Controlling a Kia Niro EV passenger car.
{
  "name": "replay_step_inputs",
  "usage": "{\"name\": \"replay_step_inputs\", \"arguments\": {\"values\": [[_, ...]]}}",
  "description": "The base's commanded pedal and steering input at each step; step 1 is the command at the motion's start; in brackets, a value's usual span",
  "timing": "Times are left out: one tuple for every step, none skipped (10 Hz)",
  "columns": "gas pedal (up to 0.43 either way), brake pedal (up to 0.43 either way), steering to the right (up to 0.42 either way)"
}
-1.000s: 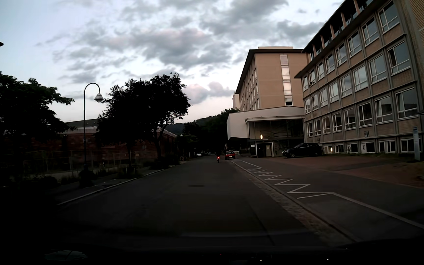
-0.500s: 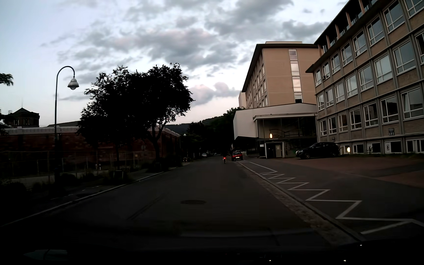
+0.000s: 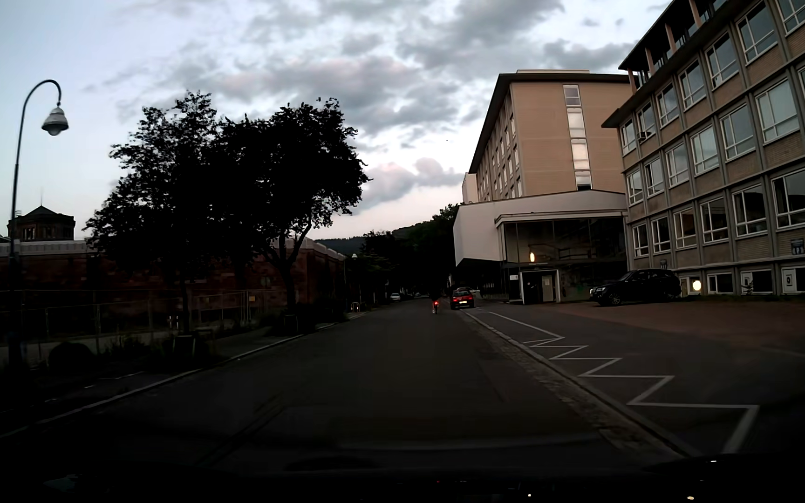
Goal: Follow the waypoints while adhering to traffic rules and regulations
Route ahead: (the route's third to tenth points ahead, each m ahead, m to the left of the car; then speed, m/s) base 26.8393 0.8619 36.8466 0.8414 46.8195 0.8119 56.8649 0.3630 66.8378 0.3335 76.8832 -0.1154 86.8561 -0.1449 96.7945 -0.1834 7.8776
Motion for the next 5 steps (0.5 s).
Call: {"name": "replay_step_inputs", "arguments": {"values": [[0.138, 0.0, -0.011], [0.138, 0.0, -0.009], [0.138, 0.0, -0.008], [0.138, 0.0, -0.006], [0.138, 0.0, -0.002]]}}
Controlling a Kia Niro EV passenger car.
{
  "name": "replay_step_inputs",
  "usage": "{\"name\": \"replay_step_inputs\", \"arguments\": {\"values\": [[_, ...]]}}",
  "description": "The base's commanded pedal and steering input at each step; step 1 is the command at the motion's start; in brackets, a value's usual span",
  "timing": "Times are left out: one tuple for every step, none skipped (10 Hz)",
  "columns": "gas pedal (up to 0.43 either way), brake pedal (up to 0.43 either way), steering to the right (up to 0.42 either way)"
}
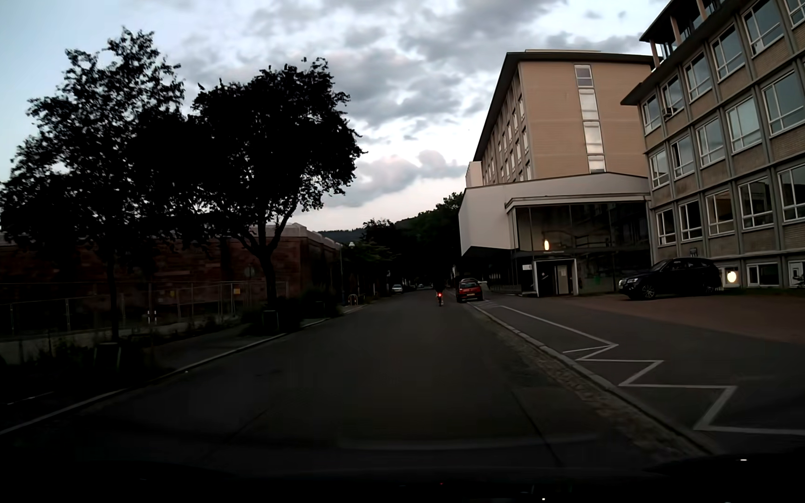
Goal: Follow the waypoints while adhering to traffic rules and regulations
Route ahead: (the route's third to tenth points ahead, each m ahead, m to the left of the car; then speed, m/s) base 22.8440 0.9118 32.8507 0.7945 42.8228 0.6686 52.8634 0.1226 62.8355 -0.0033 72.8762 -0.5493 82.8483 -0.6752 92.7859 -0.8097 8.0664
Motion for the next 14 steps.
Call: {"name": "replay_step_inputs", "arguments": {"values": [[0.138, 0.0, -0.001], [0.138, 0.0, -0.001], [0.138, 0.0, -0.002], [0.138, 0.0, -0.002], [0.138, 0.0, 0.0], [0.138, 0.0, 0.0], [0.138, 0.0, 0.0], [0.138, 0.0, 0.0], [0.138, 0.0, 0.0], [0.138, 0.0, 0.0], [0.138, 0.0, 0.0], [0.138, 0.0, 0.0], [0.138, 0.0, 0.0], [0.138, 0.0, 0.0]]}}
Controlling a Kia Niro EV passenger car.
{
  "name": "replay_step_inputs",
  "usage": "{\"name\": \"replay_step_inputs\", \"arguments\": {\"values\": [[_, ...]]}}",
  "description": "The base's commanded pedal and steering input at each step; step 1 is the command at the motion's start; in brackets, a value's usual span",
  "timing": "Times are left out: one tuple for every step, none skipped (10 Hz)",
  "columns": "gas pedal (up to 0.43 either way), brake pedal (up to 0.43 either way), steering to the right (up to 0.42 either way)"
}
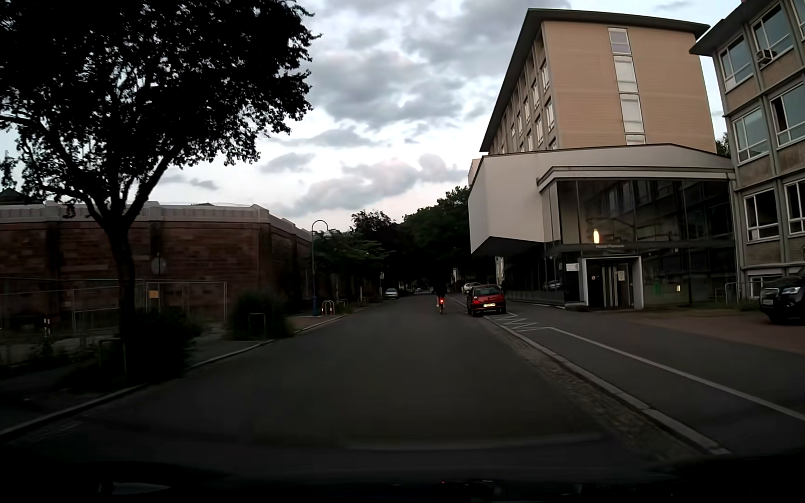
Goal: Follow the waypoints while adhering to traffic rules and regulations
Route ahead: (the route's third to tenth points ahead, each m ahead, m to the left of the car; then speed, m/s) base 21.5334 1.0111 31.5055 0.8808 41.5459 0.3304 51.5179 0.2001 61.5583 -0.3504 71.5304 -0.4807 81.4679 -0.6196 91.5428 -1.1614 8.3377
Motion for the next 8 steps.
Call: {"name": "replay_step_inputs", "arguments": {"values": [[0.138, 0.0, 0.0], [0.138, 0.0, 0.0], [0.138, 0.0, 0.0], [0.138, 0.0, 0.0], [0.118, 0.0, 0.0], [0.118, 0.0, 0.0], [0.118, 0.0, 0.0], [0.118, 0.0, 0.0]]}}
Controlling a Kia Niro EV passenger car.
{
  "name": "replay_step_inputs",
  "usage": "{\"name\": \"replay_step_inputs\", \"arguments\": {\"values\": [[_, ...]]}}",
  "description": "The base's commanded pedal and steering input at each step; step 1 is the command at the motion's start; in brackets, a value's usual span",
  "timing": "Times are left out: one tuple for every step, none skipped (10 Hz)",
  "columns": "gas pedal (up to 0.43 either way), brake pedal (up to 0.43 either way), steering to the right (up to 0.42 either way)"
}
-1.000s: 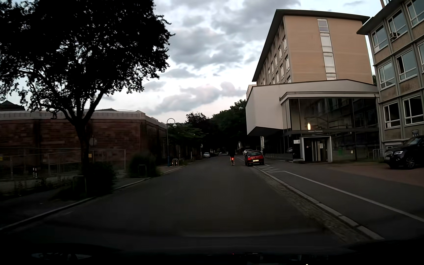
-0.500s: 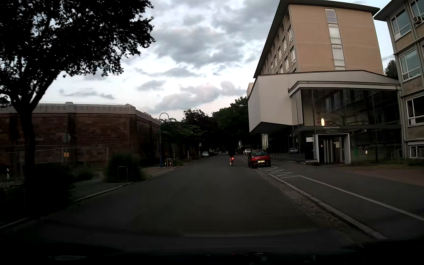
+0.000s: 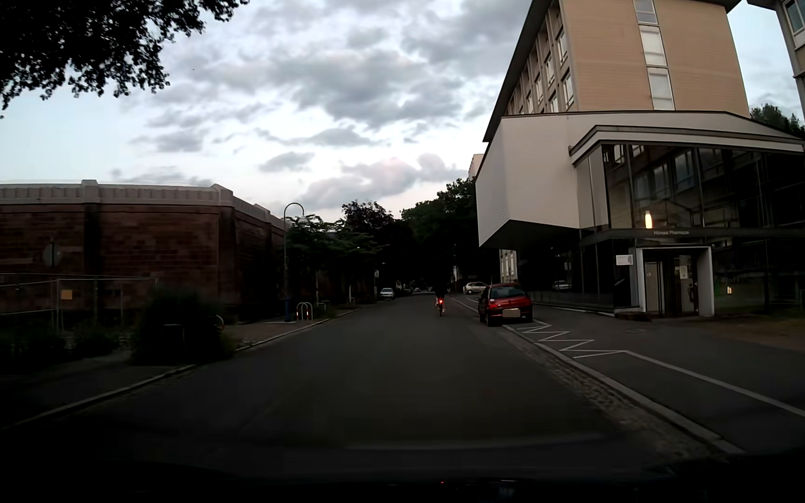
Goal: Follow the waypoints while adhering to traffic rules and regulations
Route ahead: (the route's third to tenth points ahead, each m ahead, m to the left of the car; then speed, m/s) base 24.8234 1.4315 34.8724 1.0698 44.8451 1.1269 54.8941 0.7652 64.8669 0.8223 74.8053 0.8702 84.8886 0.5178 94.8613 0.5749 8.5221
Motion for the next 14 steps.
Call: {"name": "replay_step_inputs", "arguments": {"values": [[0.118, 0.0, 0.0], [0.118, 0.0, 0.0], [0.118, 0.0, 0.0], [0.118, 0.0, 0.0], [0.118, 0.0, 0.0], [0.118, 0.0, 0.0], [0.118, 0.0, 0.0], [0.118, 0.0, 0.0], [0.118, 0.0, 0.0], [0.118, 0.0, 0.0], [0.118, 0.0, 0.0], [0.118, 0.0, 0.0], [0.118, 0.0, 0.0], [0.118, 0.0, 0.0]]}}
